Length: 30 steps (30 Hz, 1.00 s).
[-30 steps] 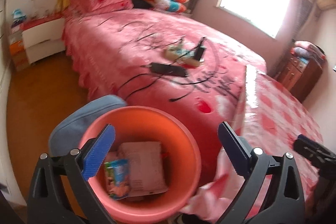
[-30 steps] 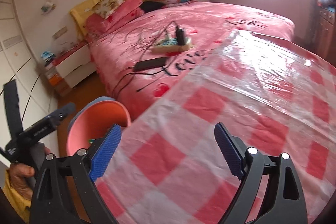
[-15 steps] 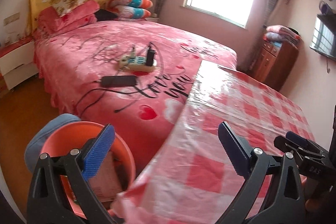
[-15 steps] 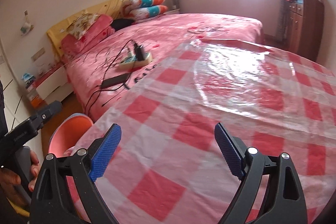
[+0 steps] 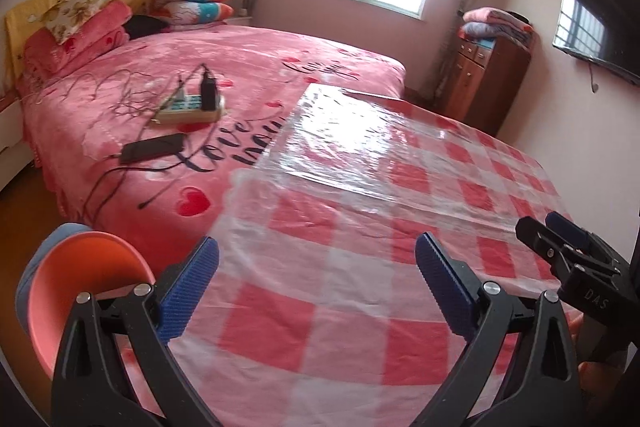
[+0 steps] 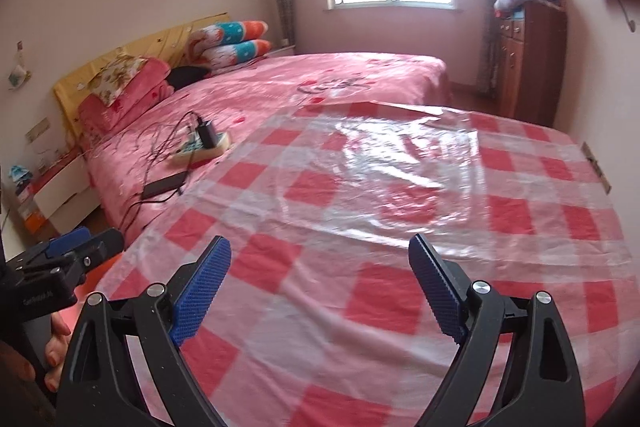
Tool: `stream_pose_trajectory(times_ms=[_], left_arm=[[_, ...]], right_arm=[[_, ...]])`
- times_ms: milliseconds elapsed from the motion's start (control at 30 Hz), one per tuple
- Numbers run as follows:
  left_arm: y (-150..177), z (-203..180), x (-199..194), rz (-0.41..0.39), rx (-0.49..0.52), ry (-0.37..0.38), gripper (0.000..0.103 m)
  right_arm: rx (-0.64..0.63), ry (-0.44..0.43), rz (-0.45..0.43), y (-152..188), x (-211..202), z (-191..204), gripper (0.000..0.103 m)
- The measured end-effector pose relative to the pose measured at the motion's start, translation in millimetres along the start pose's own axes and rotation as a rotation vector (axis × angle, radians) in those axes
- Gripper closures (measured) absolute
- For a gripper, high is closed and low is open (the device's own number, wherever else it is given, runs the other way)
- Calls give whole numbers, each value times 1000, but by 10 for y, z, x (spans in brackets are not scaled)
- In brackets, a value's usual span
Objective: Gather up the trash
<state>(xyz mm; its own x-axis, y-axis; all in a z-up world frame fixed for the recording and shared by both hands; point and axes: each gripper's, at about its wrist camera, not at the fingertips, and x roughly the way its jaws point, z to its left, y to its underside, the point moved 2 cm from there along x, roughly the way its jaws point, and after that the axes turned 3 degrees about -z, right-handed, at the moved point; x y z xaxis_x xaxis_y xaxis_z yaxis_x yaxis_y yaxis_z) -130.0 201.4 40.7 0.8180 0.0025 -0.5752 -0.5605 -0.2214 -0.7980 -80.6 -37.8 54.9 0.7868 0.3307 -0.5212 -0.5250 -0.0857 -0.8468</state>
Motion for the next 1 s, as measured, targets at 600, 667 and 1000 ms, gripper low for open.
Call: stream_pose_trajectory(times_ms=[600,667,1000], left_arm=[[-102,-729,195,-22,67,58,4],[-118,-820,215,-28,77,61,4],[-131,-1292,373,-18,137,86,4]], right_arm=[[64,183,-78,-7,-140,-790,9],[72,202,-89,-16,-171,-875,9],[109,268,-145,-48,-319,-1205,9]])
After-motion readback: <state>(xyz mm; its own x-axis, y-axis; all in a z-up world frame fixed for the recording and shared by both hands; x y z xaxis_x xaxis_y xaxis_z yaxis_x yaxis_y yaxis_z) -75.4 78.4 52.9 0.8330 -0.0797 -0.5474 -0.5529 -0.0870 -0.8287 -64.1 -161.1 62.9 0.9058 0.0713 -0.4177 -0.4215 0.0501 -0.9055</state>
